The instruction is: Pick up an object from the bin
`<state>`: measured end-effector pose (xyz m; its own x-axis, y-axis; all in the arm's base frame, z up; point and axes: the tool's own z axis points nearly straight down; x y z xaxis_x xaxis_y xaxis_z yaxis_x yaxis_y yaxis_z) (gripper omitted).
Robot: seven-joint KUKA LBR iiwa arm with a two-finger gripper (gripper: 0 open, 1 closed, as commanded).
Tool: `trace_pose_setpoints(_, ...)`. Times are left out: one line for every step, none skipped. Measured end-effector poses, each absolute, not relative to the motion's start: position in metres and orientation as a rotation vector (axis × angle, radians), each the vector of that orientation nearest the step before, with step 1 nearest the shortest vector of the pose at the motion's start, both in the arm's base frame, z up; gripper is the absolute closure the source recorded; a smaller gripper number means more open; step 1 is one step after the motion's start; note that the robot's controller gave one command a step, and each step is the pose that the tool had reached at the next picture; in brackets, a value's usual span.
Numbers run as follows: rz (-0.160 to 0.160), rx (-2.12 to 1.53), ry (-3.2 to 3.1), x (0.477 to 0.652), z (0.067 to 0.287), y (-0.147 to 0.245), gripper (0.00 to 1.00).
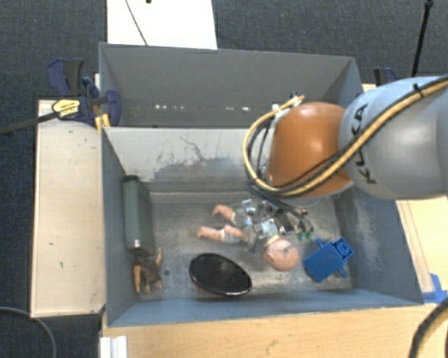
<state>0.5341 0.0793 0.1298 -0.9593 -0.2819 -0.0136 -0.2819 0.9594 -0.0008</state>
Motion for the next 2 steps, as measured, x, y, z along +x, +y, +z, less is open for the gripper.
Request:
trace_pose_setpoints(0.001,-0.457,3.122,0.5276,0.1402,0.0814,1.0)
trace_pose_setpoints(-0.001,-0.537,3.076,0.5327,0.1413,0.0773,1.0)
